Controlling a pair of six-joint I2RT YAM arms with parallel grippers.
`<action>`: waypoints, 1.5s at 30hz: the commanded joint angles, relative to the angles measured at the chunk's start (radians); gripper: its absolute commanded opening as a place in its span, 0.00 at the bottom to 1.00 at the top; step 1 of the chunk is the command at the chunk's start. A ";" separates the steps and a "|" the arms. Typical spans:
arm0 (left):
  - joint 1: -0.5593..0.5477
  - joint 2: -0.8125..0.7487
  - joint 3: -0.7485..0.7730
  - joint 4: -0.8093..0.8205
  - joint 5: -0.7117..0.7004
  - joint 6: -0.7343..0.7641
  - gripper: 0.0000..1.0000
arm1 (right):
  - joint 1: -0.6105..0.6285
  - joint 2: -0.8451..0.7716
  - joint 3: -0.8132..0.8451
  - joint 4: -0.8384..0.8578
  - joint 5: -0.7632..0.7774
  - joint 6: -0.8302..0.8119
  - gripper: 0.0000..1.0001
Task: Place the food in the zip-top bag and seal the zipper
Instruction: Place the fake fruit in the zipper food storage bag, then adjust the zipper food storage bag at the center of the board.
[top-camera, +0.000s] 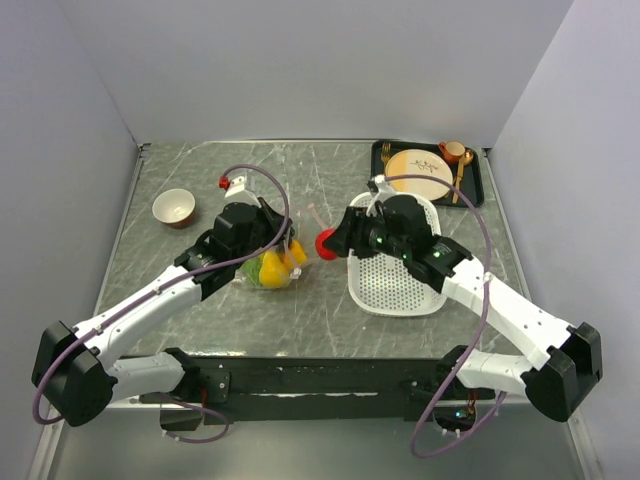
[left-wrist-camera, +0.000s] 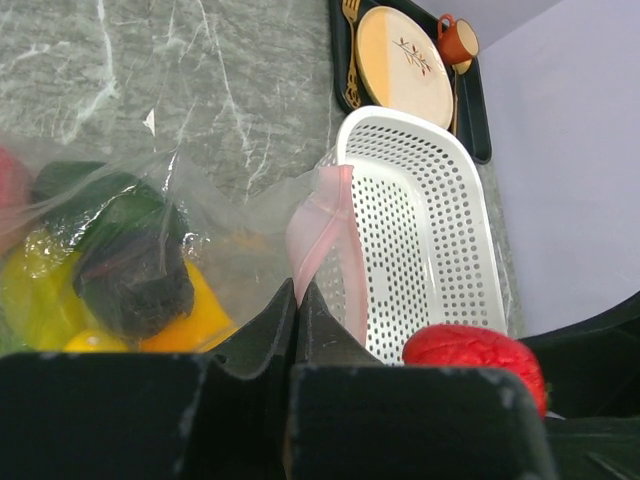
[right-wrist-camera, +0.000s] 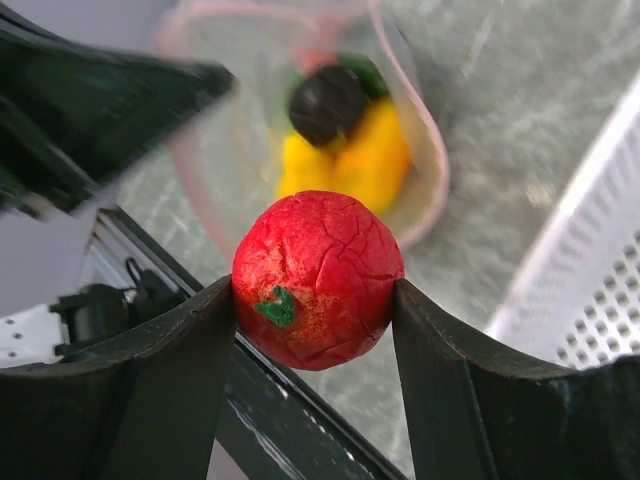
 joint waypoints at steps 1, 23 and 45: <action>0.005 0.004 0.009 0.064 0.031 -0.004 0.01 | 0.021 0.058 0.127 0.059 0.048 -0.024 0.37; 0.005 0.000 0.030 0.023 -0.003 0.019 0.02 | 0.069 0.298 0.296 -0.015 0.154 -0.062 0.90; 0.008 -0.006 0.040 -0.002 -0.015 0.035 0.02 | 0.039 0.227 0.075 -0.031 0.272 0.120 0.79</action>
